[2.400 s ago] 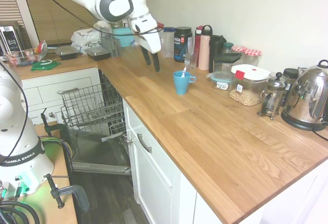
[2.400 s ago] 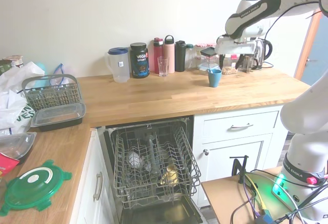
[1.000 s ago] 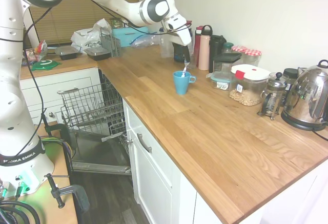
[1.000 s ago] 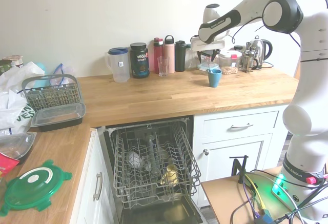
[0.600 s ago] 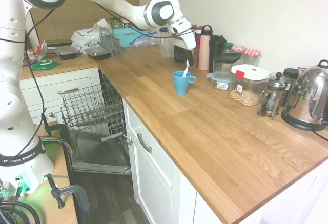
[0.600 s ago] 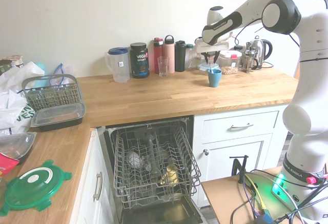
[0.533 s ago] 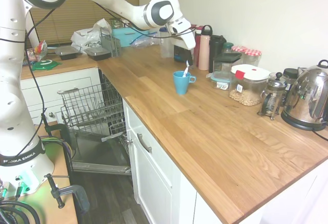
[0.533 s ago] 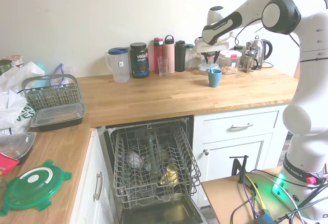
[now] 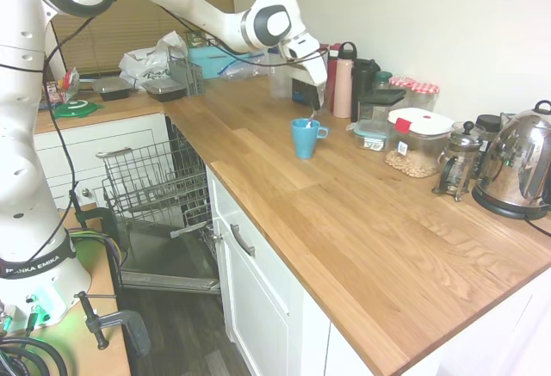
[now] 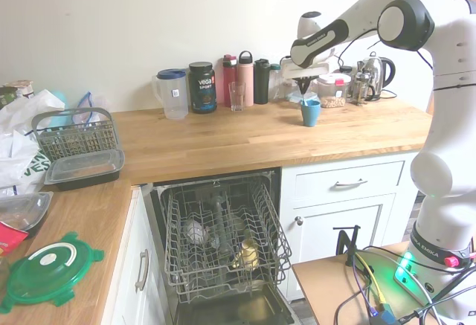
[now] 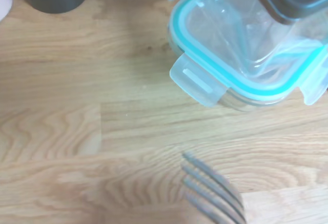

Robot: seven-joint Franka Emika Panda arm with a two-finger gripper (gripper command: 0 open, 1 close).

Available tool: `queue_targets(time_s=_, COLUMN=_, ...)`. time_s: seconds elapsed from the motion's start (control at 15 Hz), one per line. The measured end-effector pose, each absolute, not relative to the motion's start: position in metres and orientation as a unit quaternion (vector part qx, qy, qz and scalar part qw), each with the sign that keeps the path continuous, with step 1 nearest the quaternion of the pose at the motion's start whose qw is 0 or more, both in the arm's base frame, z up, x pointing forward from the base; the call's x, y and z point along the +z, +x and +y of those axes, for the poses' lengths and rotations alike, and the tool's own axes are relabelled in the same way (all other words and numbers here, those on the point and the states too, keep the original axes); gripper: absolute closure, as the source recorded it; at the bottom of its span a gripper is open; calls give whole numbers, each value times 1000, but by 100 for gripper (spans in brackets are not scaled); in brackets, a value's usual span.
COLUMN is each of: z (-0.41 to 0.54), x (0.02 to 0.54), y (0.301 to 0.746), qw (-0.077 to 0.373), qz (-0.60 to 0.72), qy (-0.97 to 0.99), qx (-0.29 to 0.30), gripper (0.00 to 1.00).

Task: Put the fork in the dishwasher

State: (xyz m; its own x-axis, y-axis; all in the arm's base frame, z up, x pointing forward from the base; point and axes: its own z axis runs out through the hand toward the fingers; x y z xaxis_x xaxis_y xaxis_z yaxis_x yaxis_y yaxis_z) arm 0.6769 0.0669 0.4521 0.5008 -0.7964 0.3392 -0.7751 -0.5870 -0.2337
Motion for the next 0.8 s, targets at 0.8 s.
queue_targets(time_s=0.8, z=37, x=512, y=644, qw=83, qz=447, qy=-846, qx=-280, gripper=100)
